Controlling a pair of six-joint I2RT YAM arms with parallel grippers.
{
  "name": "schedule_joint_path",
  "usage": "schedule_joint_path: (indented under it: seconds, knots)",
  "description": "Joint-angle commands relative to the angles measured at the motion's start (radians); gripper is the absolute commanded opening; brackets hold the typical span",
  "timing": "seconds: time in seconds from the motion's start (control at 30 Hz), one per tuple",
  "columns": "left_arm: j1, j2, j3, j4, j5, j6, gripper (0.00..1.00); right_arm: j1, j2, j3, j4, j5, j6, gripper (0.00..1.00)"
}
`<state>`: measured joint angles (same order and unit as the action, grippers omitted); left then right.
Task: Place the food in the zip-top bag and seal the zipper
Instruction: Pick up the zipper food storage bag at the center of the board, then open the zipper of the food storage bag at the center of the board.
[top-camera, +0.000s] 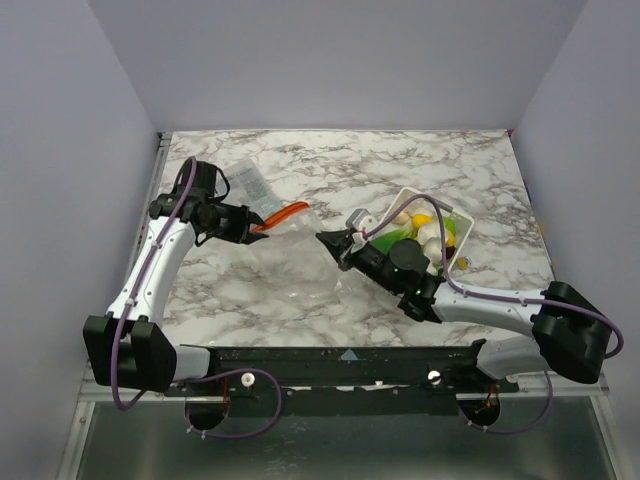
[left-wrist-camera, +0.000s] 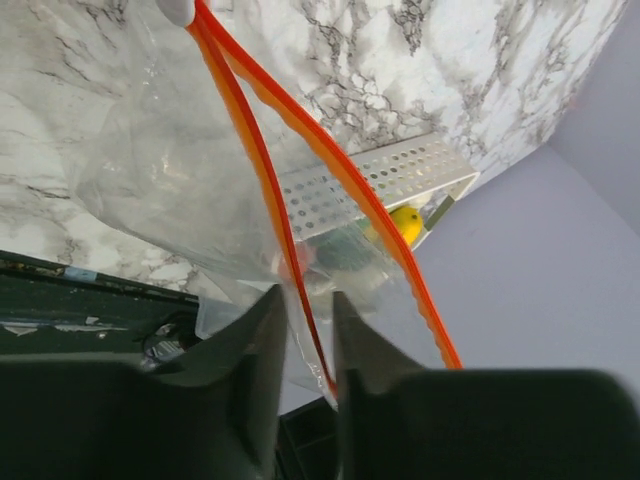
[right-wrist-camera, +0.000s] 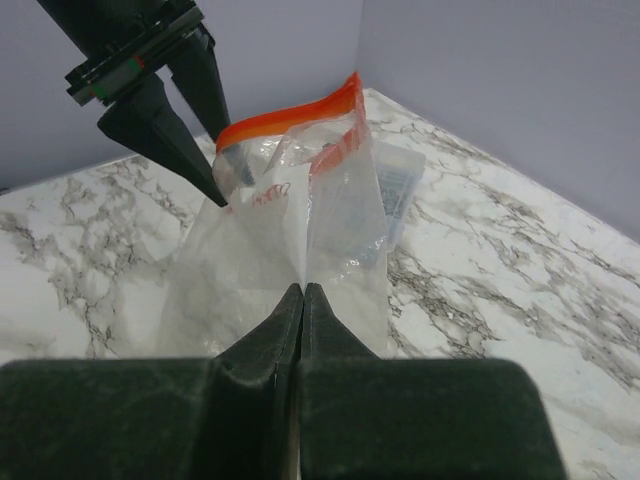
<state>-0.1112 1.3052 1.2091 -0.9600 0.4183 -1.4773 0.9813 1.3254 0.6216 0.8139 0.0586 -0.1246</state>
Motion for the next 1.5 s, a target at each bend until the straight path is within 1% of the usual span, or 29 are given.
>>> schedule_joint_path:
  seconds: [0.0, 0.03, 0.07, 0.13, 0.17, 0.2, 0.23, 0.27, 0.33, 0.37, 0.4, 0.43, 0.47, 0.53, 0.6, 0.67, 0.7, 0.77, 0.8, 0.87, 0.93, 1.0, 1.03, 1.07, 1.13, 1.2, 1.33, 1.4, 1.47]
  knots:
    - [0.005, -0.028, -0.017, -0.026, -0.054, -0.005, 0.14, 0.012, -0.022, 0.032, -0.004, 0.009, 0.065, 0.01]
    - [0.005, -0.033, -0.003, -0.043, -0.077, 0.010, 0.10, 0.013, -0.021, 0.039, -0.017, 0.001, 0.081, 0.01]
    - [0.005, -0.038, 0.014, -0.059, -0.114, 0.027, 0.07, 0.016, -0.018, 0.052, -0.037, 0.001, 0.103, 0.01]
    - [0.003, -0.056, 0.066, -0.106, -0.212, 0.081, 0.05, 0.017, -0.015, 0.095, -0.116, 0.009, 0.170, 0.02]
    - [0.000, -0.069, 0.092, -0.130, -0.267, 0.113, 0.05, 0.016, -0.013, 0.123, -0.183, 0.021, 0.214, 0.07]
    - [-0.003, -0.082, 0.105, -0.136, -0.309, 0.157, 0.03, 0.016, -0.010, 0.173, -0.263, 0.037, 0.254, 0.14]
    - [-0.006, -0.098, 0.117, -0.148, -0.355, 0.194, 0.02, 0.016, -0.007, 0.231, -0.391, 0.043, 0.291, 0.16]
    - [-0.008, -0.116, 0.119, -0.157, -0.383, 0.244, 0.01, 0.016, -0.001, 0.300, -0.497, 0.037, 0.318, 0.22]
    - [-0.008, -0.158, 0.109, -0.161, -0.454, 0.336, 0.00, 0.017, 0.008, 0.396, -0.675, -0.009, 0.357, 0.37]
    - [-0.009, -0.183, 0.093, -0.152, -0.484, 0.383, 0.00, 0.016, 0.009, 0.438, -0.751, -0.013, 0.381, 0.42]
    - [-0.010, -0.217, 0.077, -0.141, -0.524, 0.433, 0.00, 0.017, 0.011, 0.466, -0.824, 0.015, 0.415, 0.47]
    - [-0.011, -0.248, 0.063, -0.133, -0.558, 0.477, 0.00, 0.016, 0.015, 0.494, -0.888, 0.061, 0.494, 0.57]
    - [-0.014, -0.292, 0.042, -0.104, -0.588, 0.549, 0.00, 0.014, 0.023, 0.519, -0.956, 0.108, 0.553, 0.62]
    - [-0.016, -0.369, 0.008, -0.045, -0.642, 0.685, 0.00, 0.009, 0.054, 0.592, -1.085, 0.128, 0.622, 0.65]
    - [-0.019, -0.445, -0.027, 0.036, -0.645, 0.842, 0.00, 0.006, 0.091, 0.651, -1.166, 0.093, 0.655, 0.69]
    - [-0.028, -0.499, -0.028, 0.083, -0.616, 1.007, 0.00, 0.004, 0.128, 0.700, -1.216, 0.066, 0.692, 0.70]
    - [-0.035, -0.519, -0.022, 0.100, -0.594, 1.076, 0.00, 0.004, 0.145, 0.717, -1.226, 0.063, 0.708, 0.72]
    - [-0.060, -0.521, 0.000, 0.105, -0.568, 1.164, 0.00, 0.003, 0.168, 0.738, -1.223, 0.068, 0.752, 0.82]
    - [-0.091, -0.509, 0.018, 0.092, -0.568, 1.186, 0.00, 0.004, 0.173, 0.739, -1.210, 0.062, 0.775, 0.87]
    - [-0.147, -0.475, 0.021, 0.085, -0.523, 1.205, 0.00, 0.004, 0.176, 0.725, -1.165, 0.027, 0.811, 0.96]
    - [-0.187, -0.442, -0.007, 0.106, -0.448, 1.197, 0.00, 0.004, 0.170, 0.709, -1.111, 0.001, 0.855, 1.00]
    - [-0.216, -0.410, -0.055, 0.151, -0.351, 1.182, 0.00, 0.003, 0.157, 0.674, -1.036, -0.046, 0.861, 1.00]
    - [-0.222, -0.401, -0.085, 0.178, -0.309, 1.171, 0.00, 0.002, 0.142, 0.636, -0.987, -0.098, 0.849, 1.00]
    - [-0.228, -0.389, -0.108, 0.211, -0.261, 1.162, 0.00, 0.003, 0.129, 0.599, -0.923, -0.117, 0.843, 1.00]
    - [-0.243, -0.368, -0.143, 0.252, -0.218, 1.154, 0.00, 0.003, 0.103, 0.525, -0.856, -0.105, 0.853, 0.99]
    - [-0.257, -0.349, -0.163, 0.276, -0.195, 1.164, 0.00, 0.002, 0.094, 0.490, -0.851, -0.066, 0.857, 0.96]
    - [-0.267, -0.320, -0.181, 0.304, -0.138, 1.201, 0.00, 0.003, 0.118, 0.485, -0.858, 0.002, 0.836, 0.92]
    - [-0.270, -0.314, -0.188, 0.317, -0.130, 1.217, 0.00, 0.002, 0.144, 0.499, -0.860, 0.012, 0.831, 0.85]
    - [-0.273, -0.317, -0.198, 0.336, -0.131, 1.228, 0.00, 0.002, 0.176, 0.518, -0.868, 0.025, 0.837, 0.82]
